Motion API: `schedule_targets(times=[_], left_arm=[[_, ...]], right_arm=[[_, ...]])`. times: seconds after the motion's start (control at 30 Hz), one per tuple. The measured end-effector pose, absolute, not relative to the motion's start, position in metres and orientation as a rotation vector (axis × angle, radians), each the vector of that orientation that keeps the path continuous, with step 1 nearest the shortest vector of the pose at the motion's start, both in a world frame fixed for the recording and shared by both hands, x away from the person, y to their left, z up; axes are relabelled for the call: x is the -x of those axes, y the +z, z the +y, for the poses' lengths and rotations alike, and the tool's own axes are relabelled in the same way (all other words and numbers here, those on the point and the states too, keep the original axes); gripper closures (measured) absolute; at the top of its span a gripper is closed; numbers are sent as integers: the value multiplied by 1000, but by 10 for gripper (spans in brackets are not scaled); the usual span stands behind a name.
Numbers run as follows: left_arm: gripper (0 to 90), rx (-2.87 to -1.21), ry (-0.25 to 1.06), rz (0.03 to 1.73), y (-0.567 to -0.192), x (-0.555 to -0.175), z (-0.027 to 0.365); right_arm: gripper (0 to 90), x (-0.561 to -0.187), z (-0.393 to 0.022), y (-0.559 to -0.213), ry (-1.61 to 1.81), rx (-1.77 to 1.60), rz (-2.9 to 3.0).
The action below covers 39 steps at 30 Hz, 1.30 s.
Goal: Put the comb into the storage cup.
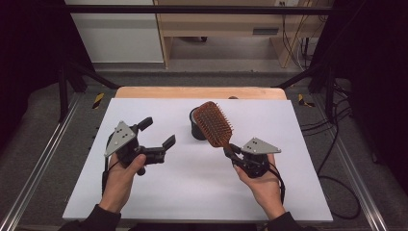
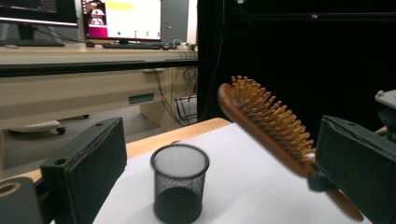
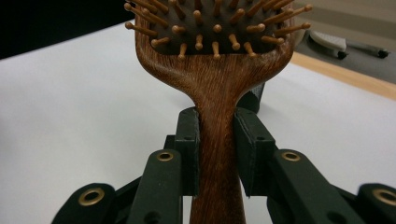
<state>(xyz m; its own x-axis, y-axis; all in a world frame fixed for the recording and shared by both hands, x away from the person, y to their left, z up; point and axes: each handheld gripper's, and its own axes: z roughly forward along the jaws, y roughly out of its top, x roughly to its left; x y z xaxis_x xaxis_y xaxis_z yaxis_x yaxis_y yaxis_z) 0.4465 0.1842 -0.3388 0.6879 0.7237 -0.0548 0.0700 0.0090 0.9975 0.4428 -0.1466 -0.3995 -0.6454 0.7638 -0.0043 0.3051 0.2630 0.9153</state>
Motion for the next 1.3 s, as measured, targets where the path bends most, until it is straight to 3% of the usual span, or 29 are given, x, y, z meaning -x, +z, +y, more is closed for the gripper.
schedule_targets(times=[0.43,0.97,1.3], left_arm=[[37,-1503,385,709,-322,-472,138],[65,-1462,240,779,-327,-492,127],[137,-1448,204,809,-330,-495,124]], right_arm=[[727,-441,-130,-392,1459,-851,2024],[726,-435,-123,-394,1473,-830,2005],[726,-434,-122,-395,1475,-825,2003]])
